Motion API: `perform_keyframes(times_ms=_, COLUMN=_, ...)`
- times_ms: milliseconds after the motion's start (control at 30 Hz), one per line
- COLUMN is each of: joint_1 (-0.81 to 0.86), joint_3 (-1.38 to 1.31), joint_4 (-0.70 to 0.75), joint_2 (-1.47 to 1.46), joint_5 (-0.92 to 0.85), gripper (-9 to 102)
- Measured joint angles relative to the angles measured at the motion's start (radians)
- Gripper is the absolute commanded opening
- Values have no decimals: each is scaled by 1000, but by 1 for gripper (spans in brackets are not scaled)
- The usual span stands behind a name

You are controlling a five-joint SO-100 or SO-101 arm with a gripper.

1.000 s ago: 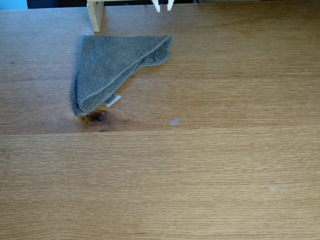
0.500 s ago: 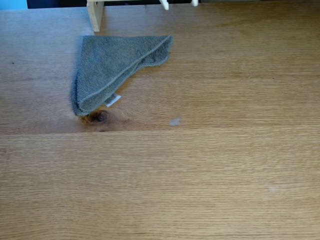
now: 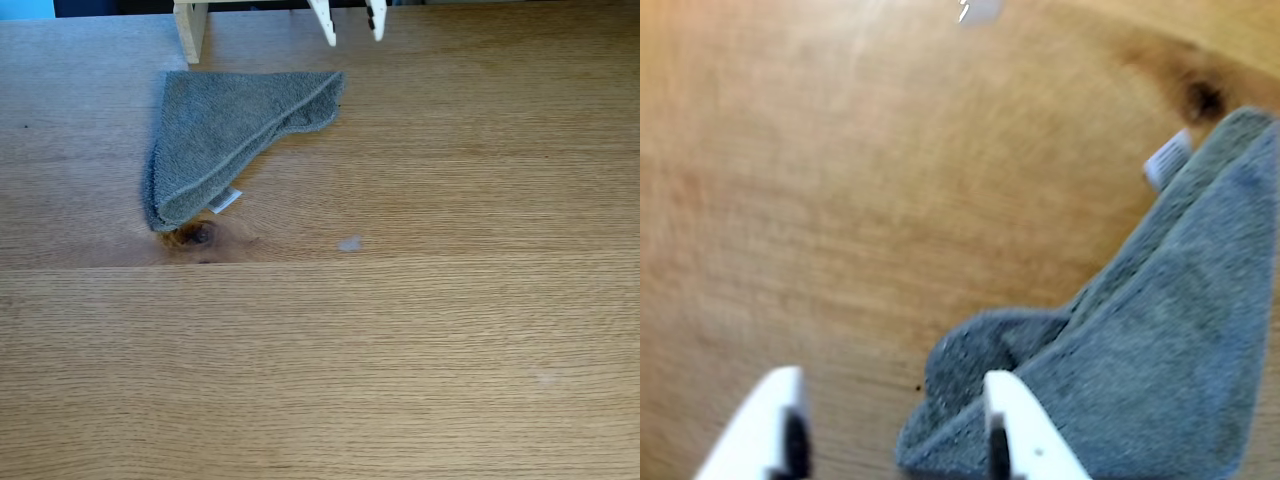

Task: Clean the area in front of the robot

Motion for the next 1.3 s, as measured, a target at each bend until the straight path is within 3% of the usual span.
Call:
perform_keyframes(times_ms=367, joint_1=206, joint_3=-262, joint_4=-110, joint_2=-265, joint_5=3, gripper=25)
perform_keyframes(times_ms=833, joint_1=644, joint_3=-284, joint_4=-374, joint_2=-788, joint_5=-60, gripper=33)
perform_keyframes(times_ms=1300, joint_1=730, joint_3=-302, joint_4=-664, joint_2=-1215, joint_5=-242, gripper=36)
